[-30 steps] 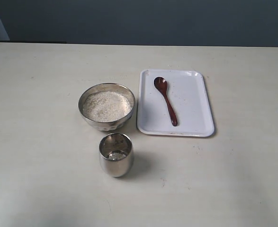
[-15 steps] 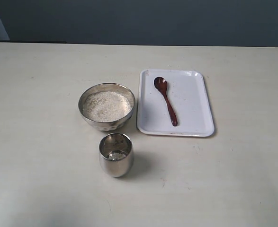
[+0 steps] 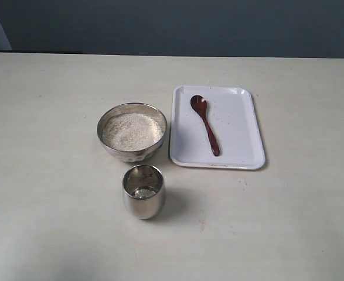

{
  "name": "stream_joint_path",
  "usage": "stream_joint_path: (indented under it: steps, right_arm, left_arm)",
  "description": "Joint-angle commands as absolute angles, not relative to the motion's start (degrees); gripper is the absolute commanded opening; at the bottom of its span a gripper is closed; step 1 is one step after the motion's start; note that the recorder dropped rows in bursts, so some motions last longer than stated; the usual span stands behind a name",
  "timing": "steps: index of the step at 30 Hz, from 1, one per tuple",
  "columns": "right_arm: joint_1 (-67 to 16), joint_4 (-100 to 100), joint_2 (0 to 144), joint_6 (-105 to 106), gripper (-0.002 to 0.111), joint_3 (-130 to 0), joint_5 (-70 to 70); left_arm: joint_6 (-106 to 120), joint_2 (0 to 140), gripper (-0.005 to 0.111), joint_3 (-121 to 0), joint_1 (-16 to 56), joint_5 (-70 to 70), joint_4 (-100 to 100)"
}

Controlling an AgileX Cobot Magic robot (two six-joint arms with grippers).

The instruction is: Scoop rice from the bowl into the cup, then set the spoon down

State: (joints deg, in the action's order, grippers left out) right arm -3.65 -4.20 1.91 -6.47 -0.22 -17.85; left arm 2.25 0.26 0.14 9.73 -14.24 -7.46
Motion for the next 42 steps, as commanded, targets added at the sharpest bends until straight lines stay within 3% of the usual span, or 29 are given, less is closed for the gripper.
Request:
stream_joint_path:
  steps: [1,42]
  right_arm:
    - [-3.30,-4.22,0.82,-0.99,0.000,0.00,-17.25]
    - [-3.30,-9.40,0.00,1.91,0.000,0.00,-17.38]
  left_arm:
    - [2.05,0.00,0.001,0.00,9.91,-13.63,-7.58]
    - [2.05,0.00,0.001,0.00,9.91,-13.63,-7.58]
